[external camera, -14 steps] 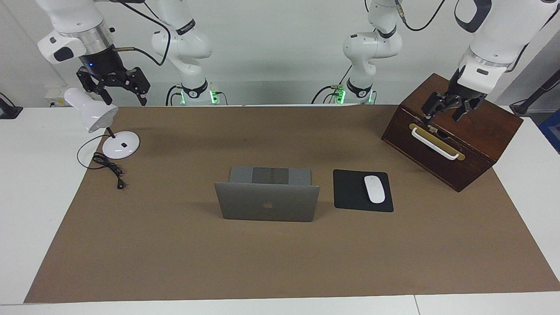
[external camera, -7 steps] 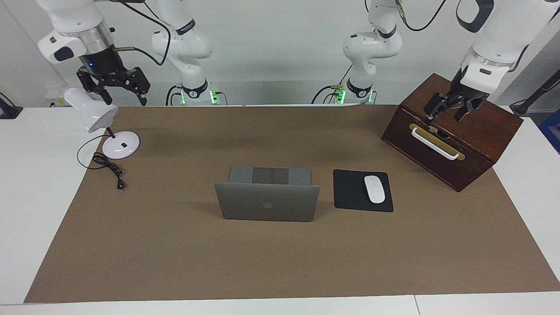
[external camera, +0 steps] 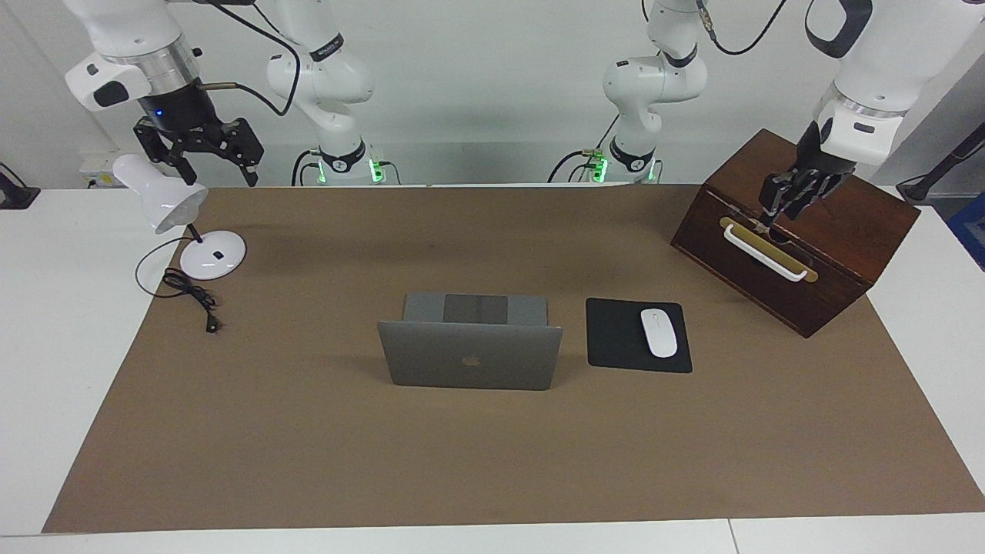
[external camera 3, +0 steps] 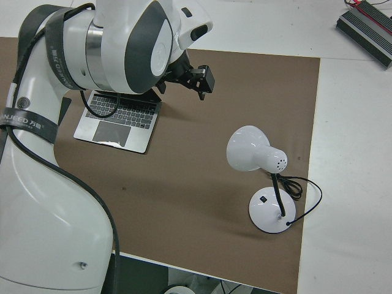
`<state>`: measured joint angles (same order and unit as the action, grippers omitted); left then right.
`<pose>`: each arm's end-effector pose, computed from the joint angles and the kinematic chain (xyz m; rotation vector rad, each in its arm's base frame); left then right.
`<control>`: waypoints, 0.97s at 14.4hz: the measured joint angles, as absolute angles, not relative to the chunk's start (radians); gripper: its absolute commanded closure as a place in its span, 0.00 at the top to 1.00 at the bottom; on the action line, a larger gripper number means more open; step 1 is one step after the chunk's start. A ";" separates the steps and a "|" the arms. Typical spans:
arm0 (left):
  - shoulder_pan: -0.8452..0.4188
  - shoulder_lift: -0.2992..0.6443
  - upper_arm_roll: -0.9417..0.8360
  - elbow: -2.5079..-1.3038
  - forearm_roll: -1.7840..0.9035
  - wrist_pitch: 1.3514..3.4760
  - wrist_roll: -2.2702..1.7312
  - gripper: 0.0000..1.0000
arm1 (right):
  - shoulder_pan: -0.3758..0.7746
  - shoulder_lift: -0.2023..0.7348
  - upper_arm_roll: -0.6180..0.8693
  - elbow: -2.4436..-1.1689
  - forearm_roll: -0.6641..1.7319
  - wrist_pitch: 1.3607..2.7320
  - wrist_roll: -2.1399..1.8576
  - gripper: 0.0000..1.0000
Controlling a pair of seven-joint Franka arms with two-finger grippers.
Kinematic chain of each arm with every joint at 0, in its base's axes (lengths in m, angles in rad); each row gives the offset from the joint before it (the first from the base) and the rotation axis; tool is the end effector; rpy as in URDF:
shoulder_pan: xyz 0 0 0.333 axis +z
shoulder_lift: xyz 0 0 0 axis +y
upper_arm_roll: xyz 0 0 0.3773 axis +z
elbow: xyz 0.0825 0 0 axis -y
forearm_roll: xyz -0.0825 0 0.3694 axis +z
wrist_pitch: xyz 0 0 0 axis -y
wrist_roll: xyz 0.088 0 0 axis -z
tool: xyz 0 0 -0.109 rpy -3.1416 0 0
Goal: Close laptop with both arms
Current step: 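Move the left gripper out from its rest pose toward the mouse pad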
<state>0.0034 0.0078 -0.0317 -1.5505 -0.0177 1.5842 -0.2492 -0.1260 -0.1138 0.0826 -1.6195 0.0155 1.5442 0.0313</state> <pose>0.5443 -0.0172 0.6901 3.1010 0.3439 0.0362 0.4944 -0.0164 0.7178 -3.1330 0.1165 -0.0598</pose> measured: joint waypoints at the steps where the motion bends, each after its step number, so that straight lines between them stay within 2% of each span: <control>1: 0.003 0.007 -0.033 -1.551 -0.018 1.574 -0.250 0.00 | -0.126 -0.114 0.083 -1.620 0.015 1.544 0.031 1.00; 9: -0.005 -0.006 -0.035 -1.572 -0.105 1.549 -0.323 0.00 | -0.126 -0.114 0.083 -1.620 0.015 1.544 0.031 1.00; 14: -0.014 -0.046 -0.038 -1.658 -0.244 1.603 -0.596 0.00 | -0.126 -0.114 0.083 -1.620 0.015 1.544 0.031 1.00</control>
<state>-0.0139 -0.0461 -0.0377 -1.6576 -0.2437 1.6026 -0.5963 -0.1260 -0.1138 0.0830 -1.6195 0.0155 1.5443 0.0312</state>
